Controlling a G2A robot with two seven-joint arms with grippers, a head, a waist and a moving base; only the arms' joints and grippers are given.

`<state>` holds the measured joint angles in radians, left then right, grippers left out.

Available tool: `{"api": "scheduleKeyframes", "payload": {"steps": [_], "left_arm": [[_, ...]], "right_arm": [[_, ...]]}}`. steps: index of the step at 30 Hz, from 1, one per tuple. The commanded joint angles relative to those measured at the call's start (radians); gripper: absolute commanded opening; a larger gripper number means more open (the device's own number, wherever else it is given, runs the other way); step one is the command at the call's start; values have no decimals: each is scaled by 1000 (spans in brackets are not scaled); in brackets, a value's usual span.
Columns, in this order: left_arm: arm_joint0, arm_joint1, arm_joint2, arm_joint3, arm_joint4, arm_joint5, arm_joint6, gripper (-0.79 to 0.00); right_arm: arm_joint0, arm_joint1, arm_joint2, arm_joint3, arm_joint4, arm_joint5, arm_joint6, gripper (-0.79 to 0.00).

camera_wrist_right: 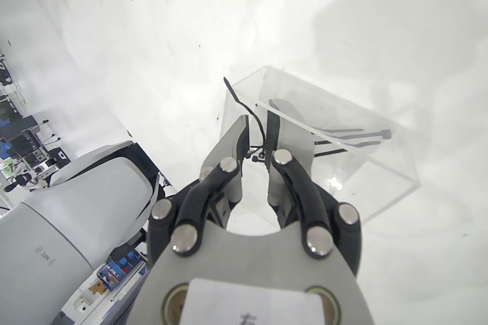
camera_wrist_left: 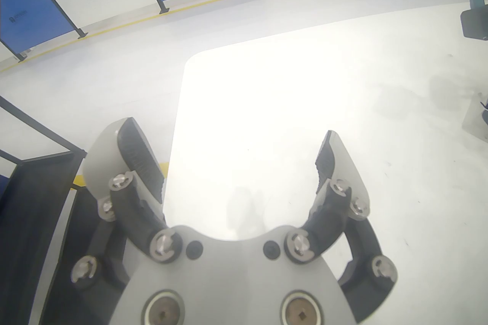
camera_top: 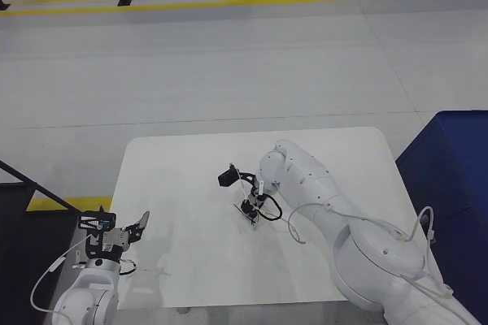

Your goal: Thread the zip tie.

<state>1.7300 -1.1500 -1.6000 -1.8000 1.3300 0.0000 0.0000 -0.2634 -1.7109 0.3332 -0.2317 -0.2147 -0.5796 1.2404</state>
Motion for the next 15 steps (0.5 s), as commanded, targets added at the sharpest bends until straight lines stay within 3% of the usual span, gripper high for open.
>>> {"api": "scheduleKeyframes", "payload": {"steps": [1,9,11,12,15], "left_arm": [[0,0,0,0,0,0,0,0],[0,0,0,0,0,0,0,0],[0,0,0,0,0,0,0,0],[0,0,0,0,0,0,0,0],[0,0,0,0,0,0,0,0]], "right_arm": [[-1,-2,0,3,-2,-1,-1,-705],[-7,-8,1,18,-10,-4,-4,-708],[-10,-10,1,23,-11,0,0,-727],[-10,-11,2,25,-12,3,3,-776],[-9,-14,5,29,-12,3,3,-785]]}}
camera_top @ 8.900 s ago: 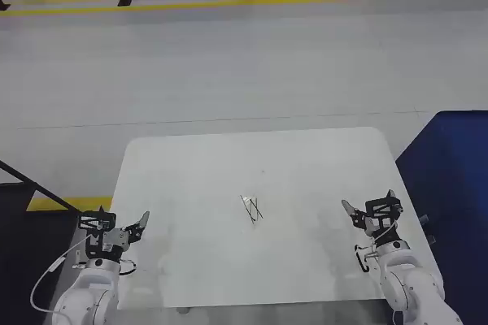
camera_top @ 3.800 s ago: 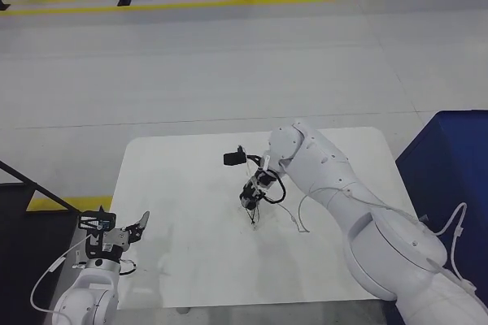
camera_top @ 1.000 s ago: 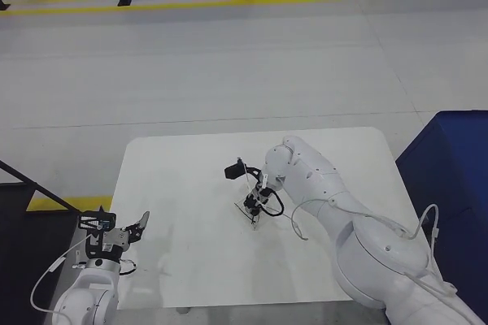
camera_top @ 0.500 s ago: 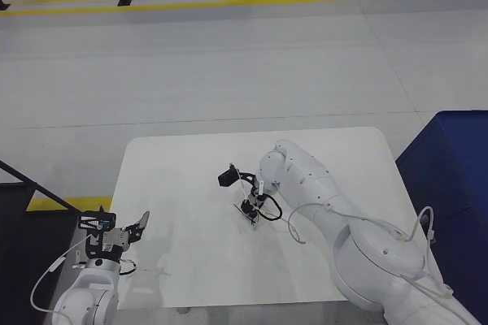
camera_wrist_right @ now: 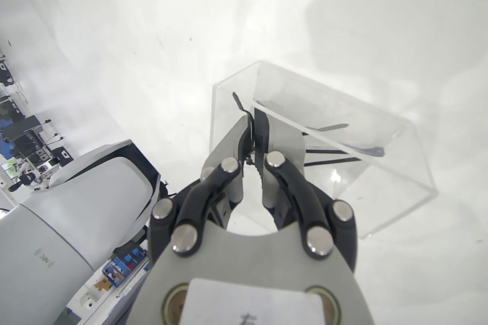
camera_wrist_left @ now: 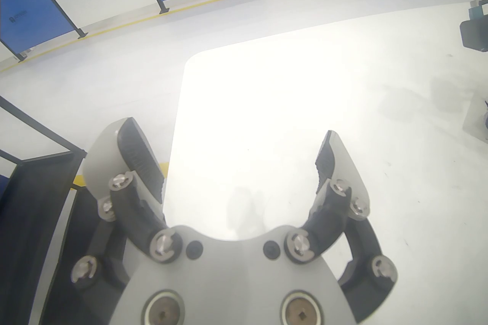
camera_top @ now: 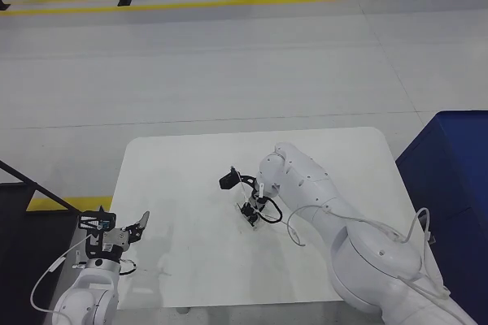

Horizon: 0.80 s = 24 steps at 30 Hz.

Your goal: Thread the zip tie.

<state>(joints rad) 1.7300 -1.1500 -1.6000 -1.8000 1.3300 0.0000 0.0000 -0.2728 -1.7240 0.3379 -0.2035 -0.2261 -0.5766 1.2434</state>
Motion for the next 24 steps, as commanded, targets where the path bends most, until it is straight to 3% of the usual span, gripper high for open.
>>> {"api": "scheduleKeyframes", "payload": {"steps": [1,8,13,17,24], "left_arm": [[0,0,0,0,0,0,0,0],[0,0,0,0,0,0,0,0],[0,0,0,0,0,0,0,0],[0,0,0,0,0,0,0,0],[0,0,0,0,0,0,0,0]], "right_arm": [[1,-1,2,3,-1,-1,-1,-785],[18,6,15,20,5,-14,-14,-785],[18,34,15,-19,33,-56,-55,-785],[17,84,-1,-93,90,-113,-113,-785],[15,221,-78,-263,212,-163,-162,-785]]}}
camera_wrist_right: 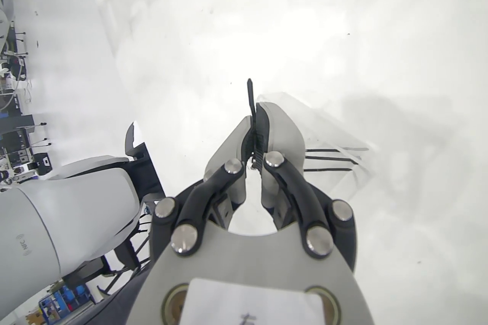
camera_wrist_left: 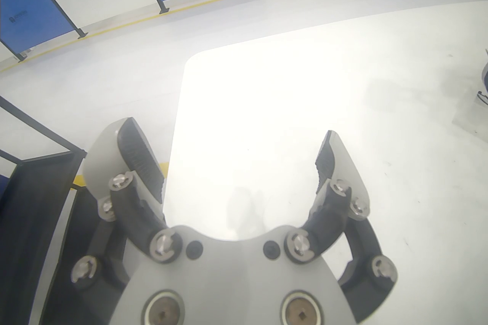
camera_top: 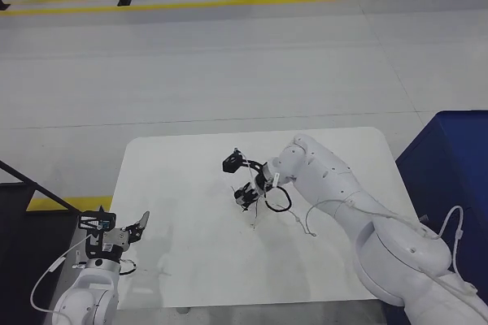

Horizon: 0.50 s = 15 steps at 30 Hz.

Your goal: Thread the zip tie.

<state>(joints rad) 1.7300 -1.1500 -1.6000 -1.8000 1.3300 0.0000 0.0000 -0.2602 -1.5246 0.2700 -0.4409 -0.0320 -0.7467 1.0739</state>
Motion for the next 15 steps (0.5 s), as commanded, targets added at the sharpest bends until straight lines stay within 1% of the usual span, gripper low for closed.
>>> {"api": "scheduleKeyframes", "payload": {"steps": [1,5,8,10,12,14,15], "left_arm": [[0,0,0,0,0,0,0,0],[0,0,0,0,0,0,0,0],[0,0,0,0,0,0,0,0],[0,0,0,0,0,0,0,0],[0,0,0,0,0,0,0,0],[0,0,0,0,0,0,0,0],[0,0,0,0,0,0,0,0]], "right_arm": [[4,40,-20,-57,37,14,14,-785],[4,118,-56,-205,92,28,28,-785],[1,178,-64,-322,107,1,1,-785],[-8,221,-56,-376,104,-31,-31,-785],[-18,260,-35,-418,98,-36,-38,-785],[-41,296,-8,-472,90,-26,-51,-785],[-54,312,5,-495,85,-3,-57,-785]]}}
